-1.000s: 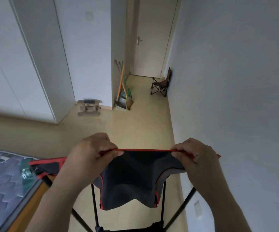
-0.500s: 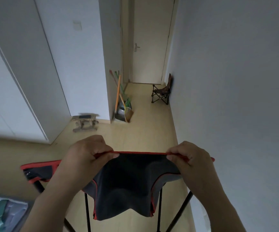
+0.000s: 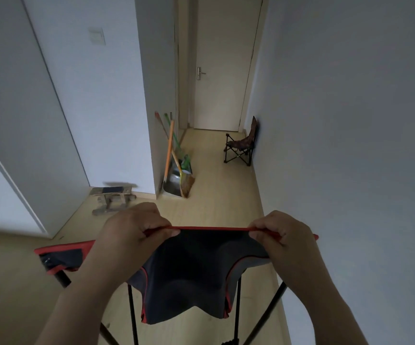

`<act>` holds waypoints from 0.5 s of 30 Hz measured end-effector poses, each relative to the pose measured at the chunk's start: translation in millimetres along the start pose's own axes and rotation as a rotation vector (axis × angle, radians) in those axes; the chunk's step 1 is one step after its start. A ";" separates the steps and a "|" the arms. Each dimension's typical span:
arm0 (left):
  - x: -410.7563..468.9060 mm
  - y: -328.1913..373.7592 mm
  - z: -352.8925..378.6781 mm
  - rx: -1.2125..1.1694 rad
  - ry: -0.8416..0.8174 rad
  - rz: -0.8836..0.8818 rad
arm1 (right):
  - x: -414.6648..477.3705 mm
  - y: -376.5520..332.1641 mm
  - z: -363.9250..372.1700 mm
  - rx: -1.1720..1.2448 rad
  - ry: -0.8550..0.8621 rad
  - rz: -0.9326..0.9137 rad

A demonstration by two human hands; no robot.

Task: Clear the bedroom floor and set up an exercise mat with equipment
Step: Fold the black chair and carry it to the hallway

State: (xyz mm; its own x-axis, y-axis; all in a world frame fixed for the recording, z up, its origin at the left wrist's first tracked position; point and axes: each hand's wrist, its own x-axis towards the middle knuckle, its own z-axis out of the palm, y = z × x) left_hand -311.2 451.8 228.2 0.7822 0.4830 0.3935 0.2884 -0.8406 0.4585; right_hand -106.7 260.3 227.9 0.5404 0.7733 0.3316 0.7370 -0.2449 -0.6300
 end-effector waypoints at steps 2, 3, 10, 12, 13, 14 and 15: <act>34.8 -19.4 6.4 0.007 -0.021 -0.005 | 35.1 8.0 5.2 -0.007 -0.013 -0.002; 52.4 -27.3 9.8 -0.007 -0.029 -0.018 | 51.5 12.0 7.4 -0.005 -0.011 0.004; 171.2 -67.1 47.4 -0.024 -0.095 0.006 | 152.9 66.0 17.8 -0.009 0.022 0.074; 197.0 -71.2 59.5 -0.027 -0.108 -0.009 | 177.7 82.3 19.5 -0.010 0.037 0.074; 220.3 -78.2 73.4 -0.030 -0.117 -0.024 | 198.2 100.7 21.8 -0.017 0.041 0.074; 229.4 -81.0 78.1 -0.030 -0.122 -0.027 | 208.2 107.2 22.5 -0.023 0.034 0.076; 240.0 -83.0 82.6 -0.037 -0.132 -0.033 | 220.3 113.2 23.0 -0.026 0.017 0.079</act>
State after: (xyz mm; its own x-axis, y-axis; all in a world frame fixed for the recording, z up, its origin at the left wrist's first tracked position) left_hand -101.8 617.3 218.8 0.8391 0.4716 0.2712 0.2964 -0.8143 0.4991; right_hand 86.5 416.4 213.5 0.6037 0.7412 0.2935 0.7019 -0.3197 -0.6364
